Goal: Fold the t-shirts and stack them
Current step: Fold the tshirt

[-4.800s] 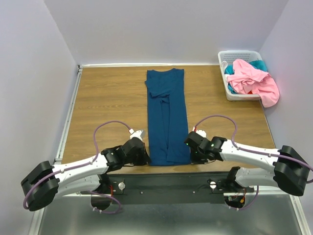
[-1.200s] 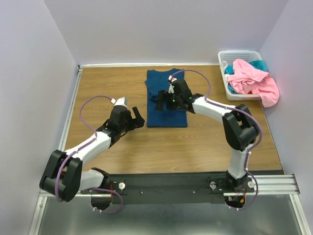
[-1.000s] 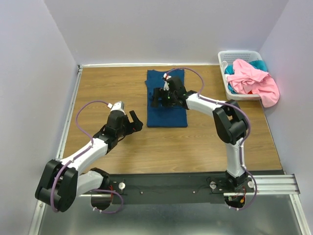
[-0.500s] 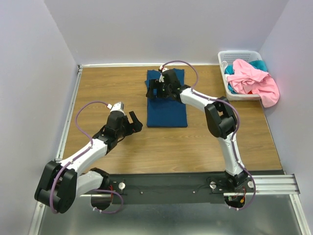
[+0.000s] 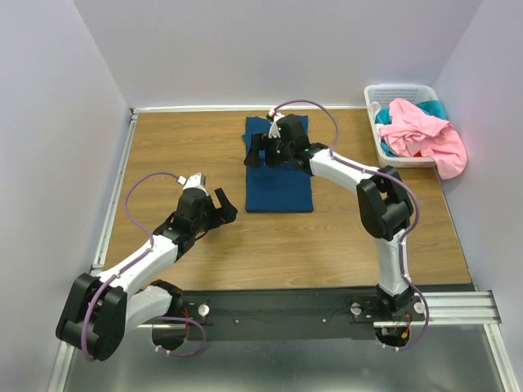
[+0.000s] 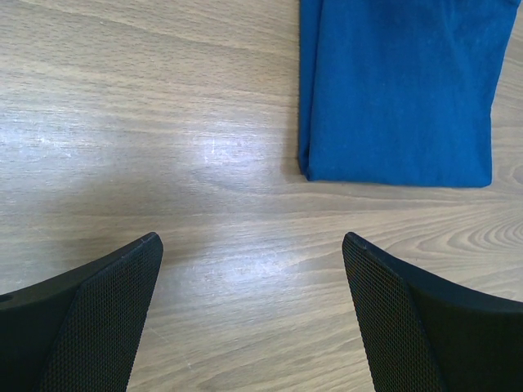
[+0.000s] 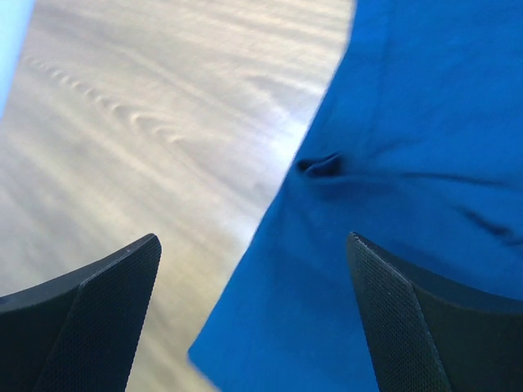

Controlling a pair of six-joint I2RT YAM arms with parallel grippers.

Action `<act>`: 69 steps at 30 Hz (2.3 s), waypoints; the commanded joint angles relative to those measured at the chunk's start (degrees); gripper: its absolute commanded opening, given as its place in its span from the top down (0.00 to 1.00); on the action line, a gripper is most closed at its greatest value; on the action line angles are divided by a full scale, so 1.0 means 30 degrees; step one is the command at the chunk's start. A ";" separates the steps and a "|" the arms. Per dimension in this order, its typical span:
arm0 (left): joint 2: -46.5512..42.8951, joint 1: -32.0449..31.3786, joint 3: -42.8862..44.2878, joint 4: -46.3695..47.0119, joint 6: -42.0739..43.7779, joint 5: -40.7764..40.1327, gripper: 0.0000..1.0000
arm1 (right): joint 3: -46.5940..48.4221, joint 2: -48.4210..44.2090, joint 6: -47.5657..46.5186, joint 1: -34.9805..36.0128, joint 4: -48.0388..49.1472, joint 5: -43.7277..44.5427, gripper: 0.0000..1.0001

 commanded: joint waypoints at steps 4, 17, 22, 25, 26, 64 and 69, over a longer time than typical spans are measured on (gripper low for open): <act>-0.0482 -0.0082 -0.0253 0.0122 0.0123 -0.0102 0.02 | -0.0231 0.0593 -0.0228 0.0891 0.0303 -0.1953 0.00; -0.1301 -0.0082 -0.0604 -0.0024 0.0094 0.0250 0.02 | 0.7268 0.6600 -0.1046 0.0833 0.0303 0.1824 0.00; -0.1507 -0.0082 -0.0780 0.0005 0.0007 0.0221 0.02 | 1.0023 0.8507 -0.1633 0.0657 0.0245 0.1392 0.00; -0.1390 -0.0082 -0.0692 0.0209 0.0035 0.0337 0.02 | 1.0435 0.7925 -0.1868 0.0657 0.0274 0.0742 0.00; -0.1216 -0.0082 -0.0663 0.0355 0.0035 0.0367 0.02 | 1.0494 0.7227 -0.1955 0.0657 0.0245 0.0974 0.00; 1.0532 -0.0668 0.3175 0.6333 0.0329 0.4617 0.64 | -1.7337 -1.5750 0.6071 0.0657 0.0099 1.4131 0.00; 1.0915 -0.0668 0.3555 0.6216 0.0387 0.4206 0.71 | -1.7571 -1.5428 0.6100 0.0657 0.0010 1.3253 0.00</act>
